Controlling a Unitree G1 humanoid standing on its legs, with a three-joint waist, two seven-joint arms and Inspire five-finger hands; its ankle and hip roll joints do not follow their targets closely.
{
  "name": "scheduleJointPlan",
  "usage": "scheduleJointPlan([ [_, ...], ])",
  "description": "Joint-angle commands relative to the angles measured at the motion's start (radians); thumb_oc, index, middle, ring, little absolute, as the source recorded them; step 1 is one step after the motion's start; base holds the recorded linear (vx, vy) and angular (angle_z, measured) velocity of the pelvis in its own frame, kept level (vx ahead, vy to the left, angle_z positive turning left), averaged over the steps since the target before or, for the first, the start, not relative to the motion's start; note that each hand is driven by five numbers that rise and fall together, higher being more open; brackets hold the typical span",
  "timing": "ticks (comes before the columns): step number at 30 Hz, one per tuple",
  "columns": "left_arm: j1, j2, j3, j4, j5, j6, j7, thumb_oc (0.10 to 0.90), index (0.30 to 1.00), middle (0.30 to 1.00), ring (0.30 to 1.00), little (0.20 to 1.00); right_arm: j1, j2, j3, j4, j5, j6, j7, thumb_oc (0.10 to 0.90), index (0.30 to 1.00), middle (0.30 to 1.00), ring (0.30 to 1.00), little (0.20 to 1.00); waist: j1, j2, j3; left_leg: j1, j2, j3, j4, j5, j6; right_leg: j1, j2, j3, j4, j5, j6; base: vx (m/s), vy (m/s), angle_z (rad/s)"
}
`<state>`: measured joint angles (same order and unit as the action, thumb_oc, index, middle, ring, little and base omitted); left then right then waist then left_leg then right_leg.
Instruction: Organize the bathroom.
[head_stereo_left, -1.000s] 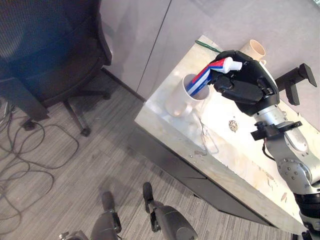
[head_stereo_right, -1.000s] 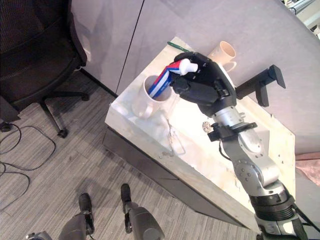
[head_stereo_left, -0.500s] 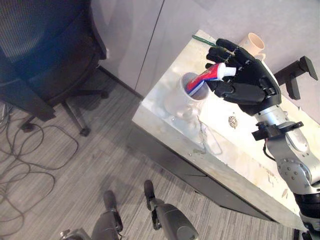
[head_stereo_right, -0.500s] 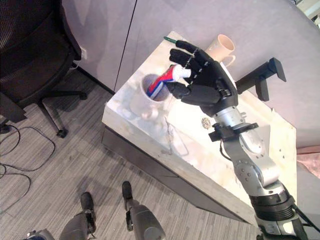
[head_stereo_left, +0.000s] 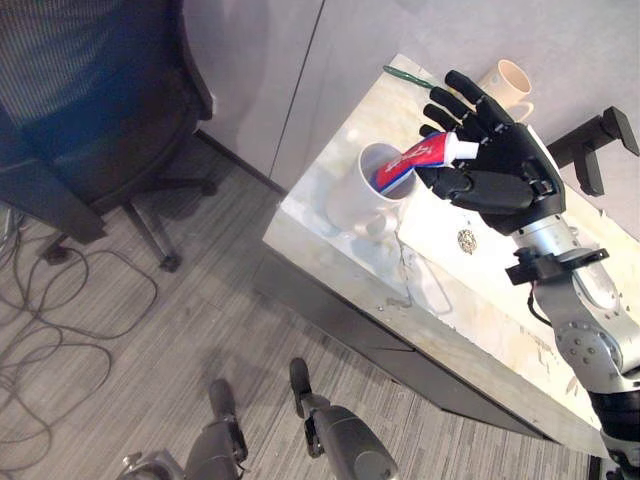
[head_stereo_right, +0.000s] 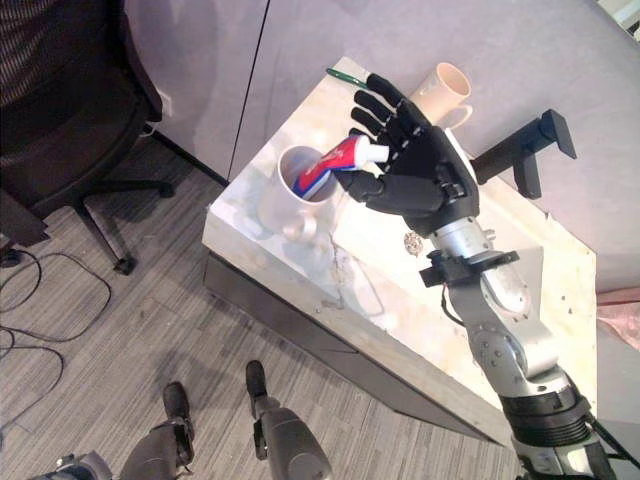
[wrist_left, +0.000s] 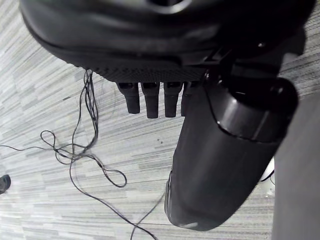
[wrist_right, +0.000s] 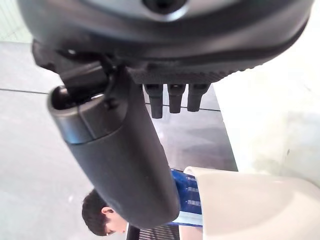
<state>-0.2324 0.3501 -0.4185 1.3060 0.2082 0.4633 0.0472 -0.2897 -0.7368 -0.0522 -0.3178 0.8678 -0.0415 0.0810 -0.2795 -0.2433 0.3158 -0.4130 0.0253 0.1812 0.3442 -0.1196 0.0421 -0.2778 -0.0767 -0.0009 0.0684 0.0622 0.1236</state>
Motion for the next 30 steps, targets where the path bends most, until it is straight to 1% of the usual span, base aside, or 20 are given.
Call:
scheduleJointPlan([
  [1,0.058,-0.001,0.014,0.045,0.013,0.065,0.0,0.8,0.9,0.9,0.9,0.9,-0.096,0.057,-0.148,-0.025,-0.017,-0.155,0.002,0.8,0.9,0.9,0.9,0.9,0.015,0.006,-0.01,0.102,-0.002,0.052,-0.143,-0.006,-0.003,-0.051,0.065,0.049,0.081,-0.032,0.05,0.0,0.0,0.0],
  [10,0.054,0.0,0.009,0.042,0.013,0.075,-0.005,0.8,0.9,0.9,0.9,0.9,-0.082,0.055,-0.166,-0.02,-0.028,-0.164,-0.011,0.8,0.9,0.9,0.9,0.9,0.006,0.003,-0.016,0.101,0.0,0.058,-0.135,-0.013,-0.001,-0.053,0.065,0.053,0.083,-0.033,0.05,0.0,0.0,0.0],
  [19,0.055,-0.004,0.01,0.035,-0.001,0.085,-0.003,0.8,0.9,0.9,0.9,0.9,-0.06,0.042,-0.189,0.001,-0.035,-0.157,-0.015,0.8,0.9,0.9,0.9,0.9,-0.007,0.003,-0.016,0.102,0.004,0.068,-0.13,-0.017,0.0,-0.055,0.065,0.059,0.085,-0.032,0.049,0.0,0.0,0.0],
  [20,0.055,-0.005,0.012,0.036,-0.001,0.085,-0.002,0.8,0.9,0.9,0.9,0.9,-0.056,0.042,-0.191,0.006,-0.038,-0.161,-0.013,0.8,0.9,0.9,0.9,0.9,-0.008,0.003,-0.016,0.102,0.004,0.069,-0.13,-0.018,0.001,-0.056,0.066,0.059,0.085,-0.033,0.05,0.0,0.026,-0.04],
  [21,0.054,-0.006,0.01,0.037,-0.004,0.086,-0.001,0.8,0.9,0.9,0.9,0.9,-0.039,0.043,-0.198,0.011,-0.045,-0.18,-0.014,0.8,0.9,0.9,0.9,0.9,-0.014,0.002,-0.017,0.106,0.006,0.075,-0.133,-0.018,0.0,-0.054,0.065,0.062,0.083,-0.032,0.05,0.0,0.026,-0.04],
  [24,0.054,-0.005,0.013,0.04,-0.011,0.086,0.0,0.8,0.9,0.9,0.9,0.9,-0.021,0.036,-0.217,0.011,-0.039,-0.176,-0.019,0.8,0.9,0.9,0.9,0.9,-0.022,-0.002,-0.021,0.109,0.008,0.079,-0.131,-0.021,0.0,-0.052,0.064,0.064,0.082,-0.032,0.051,0.0,0.014,-0.03],
  [28,0.057,-0.005,0.019,0.044,-0.015,0.082,0.001,0.8,0.9,0.9,0.9,0.9,-0.001,0.032,-0.232,0.019,-0.035,-0.186,-0.015,0.8,0.9,0.9,0.9,0.9,-0.027,-0.003,-0.024,0.114,0.009,0.083,-0.134,-0.022,0.001,-0.05,0.065,0.067,0.081,-0.033,0.052,0.0,0.001,-0.01],
  [30,0.06,-0.002,0.021,0.042,-0.02,0.08,0.002,0.8,0.9,0.9,0.9,0.9,0.021,0.029,-0.247,0.021,-0.028,-0.206,-0.014,0.8,0.9,0.9,0.9,0.9,-0.032,-0.006,-0.026,0.116,0.01,0.087,-0.135,-0.024,0.002,-0.05,0.066,0.068,0.081,-0.032,0.052,0.0,0.008,-0.07],
])
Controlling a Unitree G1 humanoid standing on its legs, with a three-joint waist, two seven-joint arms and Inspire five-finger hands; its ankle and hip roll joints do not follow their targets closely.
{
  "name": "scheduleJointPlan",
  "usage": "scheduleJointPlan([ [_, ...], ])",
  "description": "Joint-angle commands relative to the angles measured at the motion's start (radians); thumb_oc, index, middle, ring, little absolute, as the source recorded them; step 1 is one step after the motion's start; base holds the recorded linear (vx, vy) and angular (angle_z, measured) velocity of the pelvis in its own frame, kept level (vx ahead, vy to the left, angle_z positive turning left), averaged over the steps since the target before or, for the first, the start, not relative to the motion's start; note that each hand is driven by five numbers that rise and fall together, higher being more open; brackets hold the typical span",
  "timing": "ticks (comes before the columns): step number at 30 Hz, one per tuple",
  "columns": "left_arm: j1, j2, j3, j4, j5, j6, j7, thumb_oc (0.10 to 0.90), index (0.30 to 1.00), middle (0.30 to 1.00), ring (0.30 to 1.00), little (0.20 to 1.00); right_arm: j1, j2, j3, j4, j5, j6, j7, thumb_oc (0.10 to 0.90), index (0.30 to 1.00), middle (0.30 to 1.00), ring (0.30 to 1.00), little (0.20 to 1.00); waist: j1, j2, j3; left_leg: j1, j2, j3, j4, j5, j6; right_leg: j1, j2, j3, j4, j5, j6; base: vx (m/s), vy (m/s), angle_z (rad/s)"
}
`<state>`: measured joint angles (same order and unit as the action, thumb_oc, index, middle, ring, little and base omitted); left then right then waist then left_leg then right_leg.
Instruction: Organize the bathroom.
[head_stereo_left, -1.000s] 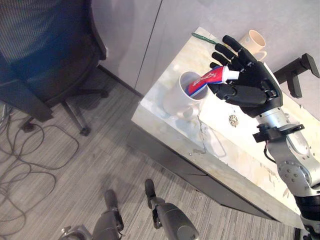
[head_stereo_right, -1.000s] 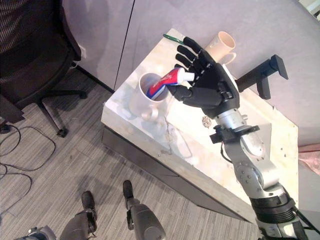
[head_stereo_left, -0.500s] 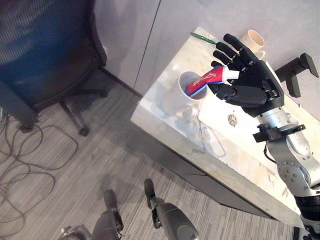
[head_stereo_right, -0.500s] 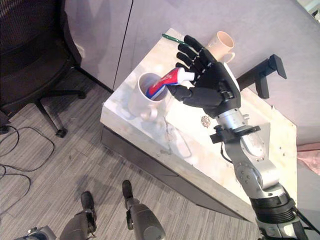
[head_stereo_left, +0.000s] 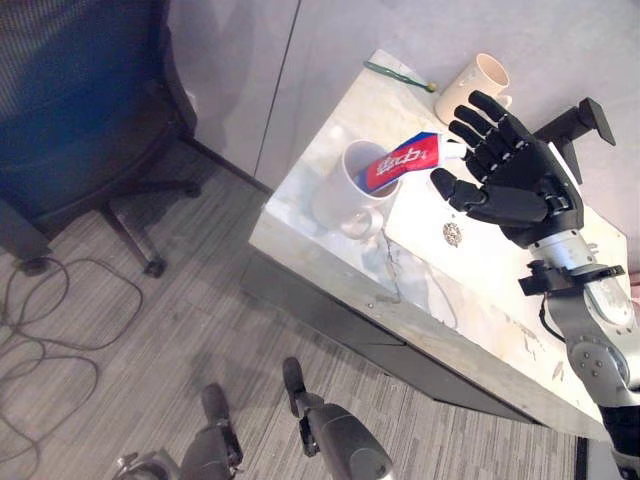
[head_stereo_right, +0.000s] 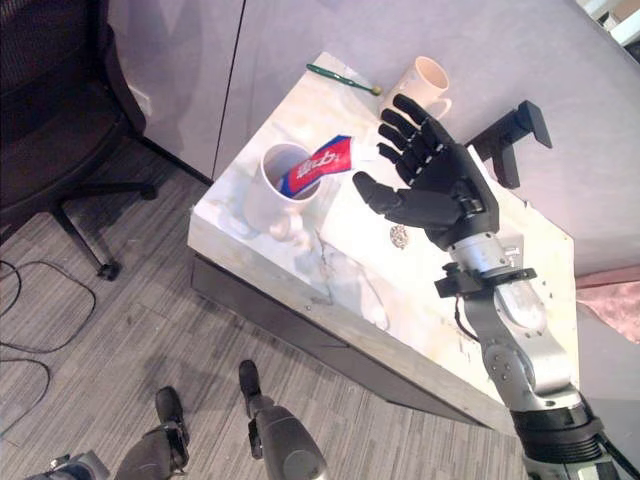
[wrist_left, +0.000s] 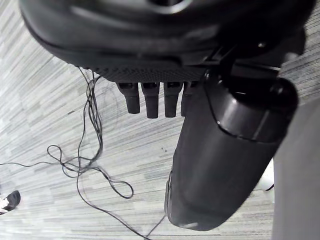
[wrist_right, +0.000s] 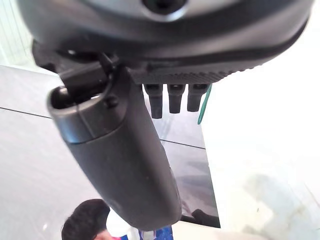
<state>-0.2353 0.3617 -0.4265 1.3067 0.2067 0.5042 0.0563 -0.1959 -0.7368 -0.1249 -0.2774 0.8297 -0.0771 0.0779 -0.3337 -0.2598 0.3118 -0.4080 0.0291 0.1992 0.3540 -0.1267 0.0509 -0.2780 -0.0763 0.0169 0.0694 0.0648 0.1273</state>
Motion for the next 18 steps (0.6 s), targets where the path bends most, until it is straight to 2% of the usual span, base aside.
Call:
scheduleJointPlan([
  [1,0.064,-0.014,0.027,0.041,-0.027,0.038,-0.004,0.8,0.9,0.9,0.9,0.9,-0.063,0.026,-0.185,-0.02,0.008,-0.18,-0.02,0.8,0.9,0.9,0.9,0.9,0.018,0.01,-0.025,0.113,0.008,0.073,-0.146,-0.017,-0.006,-0.049,0.066,0.051,0.078,-0.034,0.049,0.0,0.017,-0.05],
  [10,0.08,-0.014,0.03,0.047,-0.064,0.012,0.002,0.8,0.9,0.9,0.9,0.9,-0.032,0.013,-0.237,-0.001,-0.002,-0.221,-0.102,0.8,0.9,0.9,0.9,0.9,0.004,0.016,-0.031,0.125,0.01,0.086,-0.154,-0.017,-0.006,-0.041,0.065,0.053,0.073,-0.036,0.049,0.0,0.021,-0.08],
  [15,0.094,-0.016,0.041,0.053,-0.09,-0.007,0.004,0.8,0.9,0.9,0.9,0.9,-0.01,0.005,-0.295,0.033,0.002,-0.255,-0.236,0.8,0.9,0.9,0.9,0.9,-0.007,0.027,-0.047,0.151,0.008,0.098,-0.176,-0.018,-0.005,-0.025,0.061,0.056,0.062,-0.039,0.053,0.01,0.027,-0.13],
  [18,0.103,-0.021,0.053,0.055,-0.106,-0.017,-0.004,0.8,0.9,0.9,0.9,0.9,0.013,-0.007,-0.355,0.077,0.011,-0.303,-0.356,0.8,0.9,0.9,0.9,0.9,-0.02,0.044,-0.067,0.175,0.002,0.11,-0.191,-0.02,-0.005,-0.011,0.056,0.063,0.049,-0.037,0.056,0.02,0.056,-0.1],
])
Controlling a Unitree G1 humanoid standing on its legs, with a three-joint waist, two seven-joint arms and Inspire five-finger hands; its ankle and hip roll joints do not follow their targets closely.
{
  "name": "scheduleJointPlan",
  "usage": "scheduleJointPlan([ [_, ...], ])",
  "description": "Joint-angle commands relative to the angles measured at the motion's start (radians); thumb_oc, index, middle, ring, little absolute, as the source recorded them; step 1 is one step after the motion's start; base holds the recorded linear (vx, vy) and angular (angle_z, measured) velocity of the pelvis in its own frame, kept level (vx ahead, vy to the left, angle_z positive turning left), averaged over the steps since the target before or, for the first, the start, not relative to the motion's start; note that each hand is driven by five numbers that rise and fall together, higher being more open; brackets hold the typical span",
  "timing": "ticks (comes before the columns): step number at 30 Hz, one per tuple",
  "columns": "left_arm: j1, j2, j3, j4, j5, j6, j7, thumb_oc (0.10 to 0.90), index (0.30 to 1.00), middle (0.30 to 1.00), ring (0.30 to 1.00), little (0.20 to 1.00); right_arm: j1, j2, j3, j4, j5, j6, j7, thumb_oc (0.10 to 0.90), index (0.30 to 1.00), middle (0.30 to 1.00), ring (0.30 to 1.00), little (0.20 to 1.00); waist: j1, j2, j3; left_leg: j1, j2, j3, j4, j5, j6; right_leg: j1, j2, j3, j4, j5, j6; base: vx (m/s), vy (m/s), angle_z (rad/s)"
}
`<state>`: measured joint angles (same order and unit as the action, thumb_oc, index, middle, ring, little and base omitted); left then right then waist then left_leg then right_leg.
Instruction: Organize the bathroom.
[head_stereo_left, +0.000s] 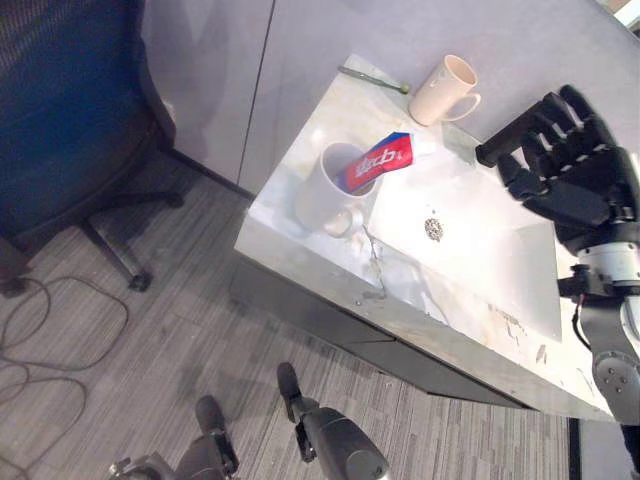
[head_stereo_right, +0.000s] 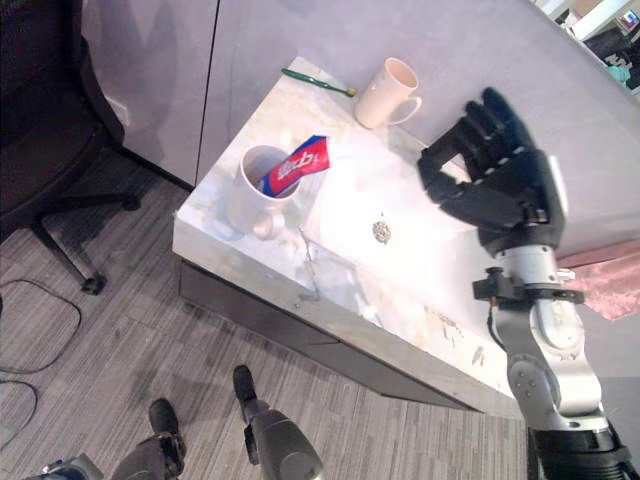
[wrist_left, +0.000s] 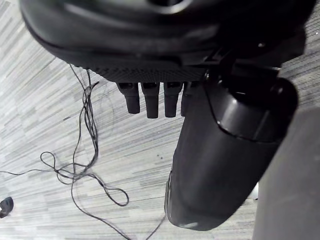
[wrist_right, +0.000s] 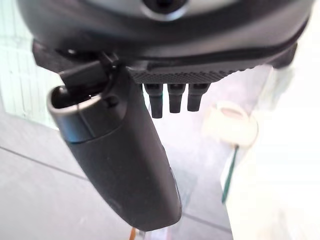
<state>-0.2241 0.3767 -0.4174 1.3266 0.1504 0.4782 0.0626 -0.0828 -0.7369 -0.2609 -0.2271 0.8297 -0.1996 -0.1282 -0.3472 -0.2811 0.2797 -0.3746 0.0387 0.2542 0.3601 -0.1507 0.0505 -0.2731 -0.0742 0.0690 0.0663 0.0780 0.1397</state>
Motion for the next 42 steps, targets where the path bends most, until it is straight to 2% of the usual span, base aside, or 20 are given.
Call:
scheduleJointPlan([
  [1,0.095,-0.038,0.049,0.034,-0.052,-0.005,-0.023,0.8,0.9,0.9,0.9,0.9,-0.09,-0.013,-0.242,0.039,0.012,-0.19,-0.185,0.8,0.9,0.9,0.9,0.9,-0.012,0.071,-0.042,0.147,-0.008,0.058,-0.199,0.003,-0.004,-0.012,0.051,0.013,0.049,-0.05,0.045,0.02,0.043,-0.14],
  [3,0.095,-0.038,0.049,0.034,-0.052,-0.007,-0.024,0.8,0.9,0.9,0.9,0.9,-0.088,-0.014,-0.245,0.041,0.013,-0.193,-0.191,0.8,0.9,0.9,0.9,0.9,-0.012,0.072,-0.043,0.149,-0.008,0.059,-0.2,0.003,-0.004,-0.011,0.051,0.013,0.049,-0.05,0.045,0.02,0.025,-0.1],
  [6,0.101,-0.04,0.064,0.028,-0.059,-0.05,-0.024,0.8,0.9,0.9,0.9,0.9,-0.049,-0.036,-0.331,0.089,0.043,-0.222,-0.288,0.8,0.9,0.9,0.9,0.9,-0.029,0.089,-0.067,0.174,-0.012,0.074,-0.211,-0.001,-0.001,0.005,0.042,0.021,0.034,-0.045,0.05,0.03,0.034,-0.14],
  [11,0.105,-0.039,0.071,0.035,-0.025,-0.072,-0.062,0.8,0.9,0.9,0.9,0.9,-0.003,-0.083,-0.429,0.162,0.018,-0.224,-0.459,0.8,0.9,0.9,0.9,0.9,-0.041,0.102,-0.091,0.194,-0.013,0.083,-0.218,-0.001,-0.004,0.021,0.035,0.026,0.026,-0.042,0.056,0.03,-0.01,-0.14],
  [12,0.108,-0.039,0.077,0.039,-0.021,-0.079,-0.076,0.8,0.9,0.9,0.9,0.9,0.023,-0.107,-0.468,0.208,-0.024,-0.221,-0.549,0.8,0.9,0.9,0.9,0.9,-0.047,0.104,-0.099,0.201,-0.013,0.087,-0.22,-0.002,-0.004,0.024,0.033,0.025,0.025,-0.041,0.057,0.03,-0.038,-0.15],
  [13,0.108,-0.04,0.078,0.042,-0.019,-0.082,-0.077,0.8,0.9,0.9,0.9,0.9,0.031,-0.115,-0.481,0.218,-0.033,-0.211,-0.58,0.8,0.9,0.9,0.9,0.9,-0.047,0.106,-0.101,0.203,-0.013,0.089,-0.221,-0.002,-0.004,0.025,0.033,0.025,0.025,-0.04,0.058,0.04,-0.074,-0.09],
  [14,0.108,-0.041,0.091,0.049,-0.038,-0.111,-0.074,0.8,0.9,0.9,0.9,0.9,0.087,-0.153,-0.553,0.308,-0.159,-0.155,-0.761,0.8,0.9,0.9,0.9,0.9,-0.057,0.106,-0.114,0.213,-0.014,0.088,-0.229,0.0,-0.006,0.034,0.032,0.024,0.017,-0.036,0.06,0.03,-0.072,-0.04],
  [15,0.108,-0.041,0.099,0.047,-0.044,-0.129,-0.08,0.8,0.9,0.9,0.9,0.9,0.115,-0.166,-0.585,0.34,-0.205,-0.118,-0.819,0.8,0.9,0.9,0.9,0.9,-0.061,0.107,-0.117,0.215,-0.013,0.089,-0.231,0.001,-0.008,0.036,0.031,0.023,0.014,-0.034,0.061,0.03,-0.069,0.0],
  [17,0.107,-0.046,0.103,0.043,-0.066,-0.178,-0.069,0.8,0.9,0.9,0.9,0.9,0.161,-0.177,-0.622,0.401,-0.228,-0.058,-0.856,0.8,0.9,0.9,0.9,0.9,-0.065,0.109,-0.119,0.222,-0.012,0.088,-0.235,0.001,-0.009,0.043,0.03,0.019,0.013,-0.032,0.062,0.0,-0.039,0.06],
  [19,0.101,-0.045,0.105,0.034,-0.099,-0.248,-0.046,0.8,0.9,0.9,0.9,0.9,0.212,-0.154,-0.654,0.52,-0.133,-0.034,-0.888,0.8,0.9,0.9,0.9,0.9,-0.07,0.119,-0.128,0.239,-0.016,0.072,-0.25,-0.015,-0.01,0.056,0.033,0.021,0.002,-0.04,0.068,0.02,-0.018,0.04],
  [20,0.101,-0.045,0.105,0.033,-0.1,-0.264,-0.04,0.8,0.9,0.9,0.9,0.9,0.222,-0.145,-0.659,0.545,-0.107,-0.035,-0.891,0.8,0.9,0.9,0.9,0.9,-0.075,0.113,-0.126,0.231,-0.015,0.087,-0.247,0.008,-0.01,0.051,0.032,0.018,0.002,-0.024,0.063,0.06,0.012,-0.03],
  [23,0.101,-0.039,0.093,0.018,-0.102,-0.321,-0.005,0.8,0.9,0.9,0.9,0.9,0.264,-0.057,-0.662,0.68,0.017,-0.058,-0.866,0.8,0.9,0.9,0.9,0.9,-0.072,0.131,-0.137,0.25,-0.018,0.068,-0.261,-0.007,-0.012,0.069,0.031,0.007,-0.006,-0.036,0.069,0.02,-0.015,-0.07],
  [25,0.098,-0.042,0.083,0.006,-0.075,-0.301,-0.025,0.8,0.9,0.9,0.9,0.9,0.278,0.052,-0.613,0.817,0.148,-0.063,-0.792,0.8,0.9,0.9,0.9,0.9,-0.069,0.139,-0.142,0.253,-0.02,0.066,-0.261,0.0,-0.013,0.074,0.027,-0.005,-0.009,-0.031,0.067,-0.01,-0.029,0.0],
  [27,0.104,-0.049,0.082,-0.002,-0.089,-0.282,-0.051,0.8,0.9,0.9,0.9,0.9,0.279,0.126,-0.552,0.912,0.176,-0.051,-0.739,0.8,0.9,0.9,0.9,0.9,-0.063,0.148,-0.143,0.256,-0.023,0.064,-0.26,0.004,-0.012,0.079,0.023,-0.013,-0.01,-0.028,0.065,0.0,-0.011,0.03],
  [32,0.108,-0.058,0.112,-0.026,-0.091,-0.27,-0.084,0.8,0.9,0.9,0.9,0.9,0.265,0.255,-0.372,1.064,0.165,0.053,-0.647,0.8,0.9,0.9,0.9,0.9,-0.047,0.159,-0.142,0.255,-0.032,0.07,-0.257,0.034,-0.003,0.083,0.015,-0.021,-0.014,-0.007,0.05,-0.04,-0.037,-0.03],
  [34,0.107,-0.063,0.125,-0.044,-0.084,-0.256,-0.103,0.8,0.9,0.9,0.9,0.9,0.253,0.327,-0.251,1.125,0.172,0.138,-0.523,0.8,0.9,0.9,0.9,0.9,-0.035,0.171,-0.142,0.261,-0.042,0.058,-0.266,0.04,0.0,0.088,0.014,-0.019,-0.018,-0.006,0.044,0.01,-0.015,-0.04],
  [37,0.111,-0.069,0.128,-0.055,-0.074,-0.242,-0.114,0.8,0.9,0.9,0.9,0.9,0.241,0.365,-0.16,1.162,0.125,0.235,-0.424,0.8,0.9,0.9,0.9,0.9,-0.025,0.181,-0.138,0.262,-0.05,0.047,-0.274,0.047,0.002,0.087,0.014,-0.019,-0.018,-0.007,0.04,0.0,0.001,-0.02],
  [38,0.114,-0.079,0.132,-0.064,-0.064,-0.24,-0.122,0.8,0.9,0.9,0.9,0.9,0.231,0.384,-0.088,1.182,0.031,0.326,-0.35,0.8,0.9,0.9,0.9,0.9,-0.017,0.189,-0.134,0.267,-0.057,0.041,-0.283,0.051,0.003,0.09,0.014,-0.019,-0.021,-0.007,0.037,0.0,0.0,0.0],
  [39,0.114,-0.082,0.13,-0.068,-0.061,-0.236,-0.123,0.8,0.9,0.9,0.9,0.9,0.227,0.391,-0.058,1.191,0.022,0.327,-0.337,0.8,0.9,0.9,0.9,0.9,-0.013,0.191,-0.133,0.267,-0.058,0.039,-0.285,0.053,0.004,0.091,0.013,-0.02,-0.022,-0.007,0.037,-0.04,0.019,0.01],
  [42,0.108,-0.095,0.111,-0.096,-0.037,-0.193,-0.151,0.8,0.9,0.9,0.9,0.9,0.203,0.415,0.122,1.231,-0.317,0.392,-0.216,0.8,0.9,0.9,0.9,0.9,0.007,0.206,-0.133,0.271,-0.067,0.025,-0.292,0.056,0.005,0.094,0.01,-0.023,-0.023,-0.009,0.039,-0.04,-0.005,0.02],
])
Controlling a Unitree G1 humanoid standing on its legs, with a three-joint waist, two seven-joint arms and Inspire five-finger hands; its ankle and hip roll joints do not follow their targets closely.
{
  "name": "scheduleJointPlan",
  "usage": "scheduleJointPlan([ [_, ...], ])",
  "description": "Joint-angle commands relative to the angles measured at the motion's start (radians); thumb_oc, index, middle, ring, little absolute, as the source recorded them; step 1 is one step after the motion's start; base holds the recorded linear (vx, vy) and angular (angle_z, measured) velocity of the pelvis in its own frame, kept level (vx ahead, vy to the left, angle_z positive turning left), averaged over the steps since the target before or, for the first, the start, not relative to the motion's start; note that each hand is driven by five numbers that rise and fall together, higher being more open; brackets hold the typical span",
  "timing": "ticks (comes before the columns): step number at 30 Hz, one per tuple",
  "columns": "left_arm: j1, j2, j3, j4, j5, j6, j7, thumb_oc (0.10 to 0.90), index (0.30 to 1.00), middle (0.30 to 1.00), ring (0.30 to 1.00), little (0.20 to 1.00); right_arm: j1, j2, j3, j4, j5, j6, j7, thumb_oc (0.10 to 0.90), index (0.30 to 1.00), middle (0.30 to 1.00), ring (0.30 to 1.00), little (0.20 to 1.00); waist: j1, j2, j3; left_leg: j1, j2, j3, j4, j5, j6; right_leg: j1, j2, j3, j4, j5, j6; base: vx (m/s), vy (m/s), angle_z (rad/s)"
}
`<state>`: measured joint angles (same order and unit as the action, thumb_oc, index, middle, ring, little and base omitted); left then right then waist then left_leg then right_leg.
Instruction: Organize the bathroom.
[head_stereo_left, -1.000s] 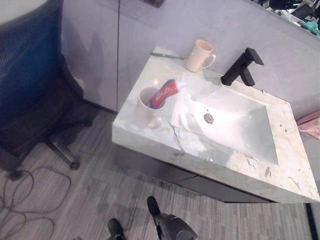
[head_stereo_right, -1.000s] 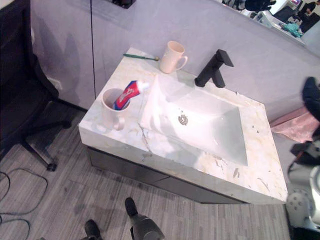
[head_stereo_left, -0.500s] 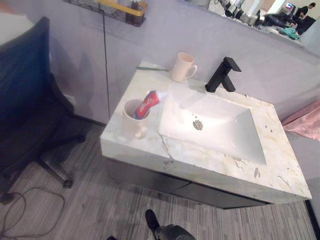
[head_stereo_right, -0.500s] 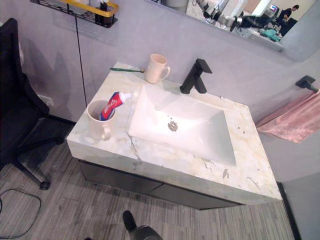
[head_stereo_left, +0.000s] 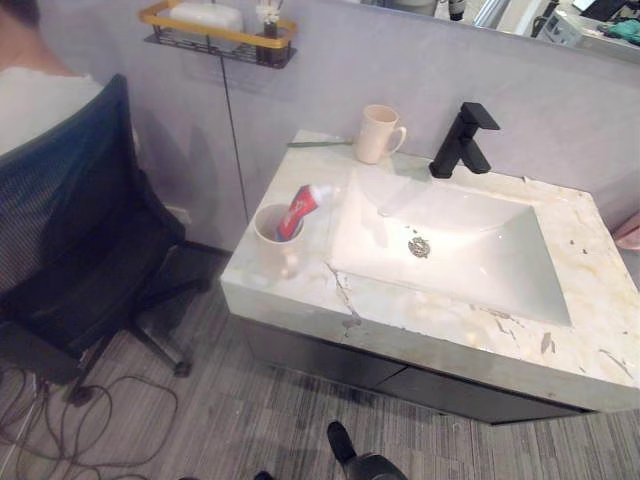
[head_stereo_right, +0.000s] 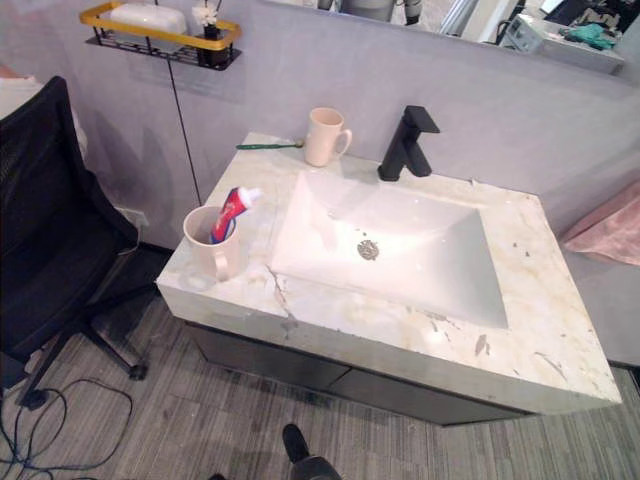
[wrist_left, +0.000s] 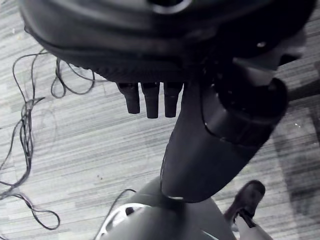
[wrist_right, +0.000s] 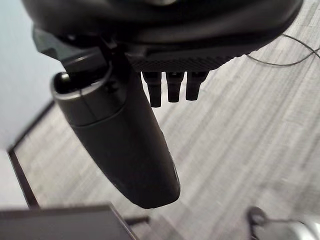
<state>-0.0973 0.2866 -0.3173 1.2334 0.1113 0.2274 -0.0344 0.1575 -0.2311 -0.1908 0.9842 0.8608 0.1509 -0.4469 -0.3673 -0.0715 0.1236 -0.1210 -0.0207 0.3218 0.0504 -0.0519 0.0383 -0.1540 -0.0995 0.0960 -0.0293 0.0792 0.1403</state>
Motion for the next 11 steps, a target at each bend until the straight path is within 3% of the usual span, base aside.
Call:
scheduleJointPlan([
  [1,-0.02,-0.009,-0.001,-0.019,0.006,0.082,-0.055,0.8,0.9,0.9,0.9,0.9,-0.047,-0.098,0.134,-0.003,-0.548,0.057,0.141,0.8,0.9,0.9,0.9,0.9,0.033,0.0,0.024,0.022,-0.01,-0.046,0.015,-0.042,0.018,-0.022,0.034,-0.054,0.072,-0.01,0.04,-0.02,-0.021,0.04],
  [5,-0.023,-0.009,-0.036,-0.057,-0.009,0.136,-0.065,0.8,0.9,0.9,0.9,0.9,-0.079,-0.104,0.313,-0.064,-0.671,0.098,0.169,0.8,0.9,0.9,0.9,0.9,0.05,0.006,0.015,0.029,-0.012,-0.057,0.016,-0.048,0.016,-0.013,0.032,-0.065,0.077,-0.022,0.044,-0.03,-0.076,0.04],
  [11,-0.03,-0.015,-0.055,-0.068,-0.04,0.179,-0.065,0.8,0.9,0.9,0.9,0.9,-0.095,-0.087,0.351,-0.012,-0.682,0.042,0.175,0.8,0.9,0.9,0.9,0.9,0.056,0.023,0.0,0.044,-0.01,-0.054,0.015,-0.054,0.016,-0.005,0.034,-0.08,0.085,-0.034,0.043,0.0,-0.05,-0.03],
])
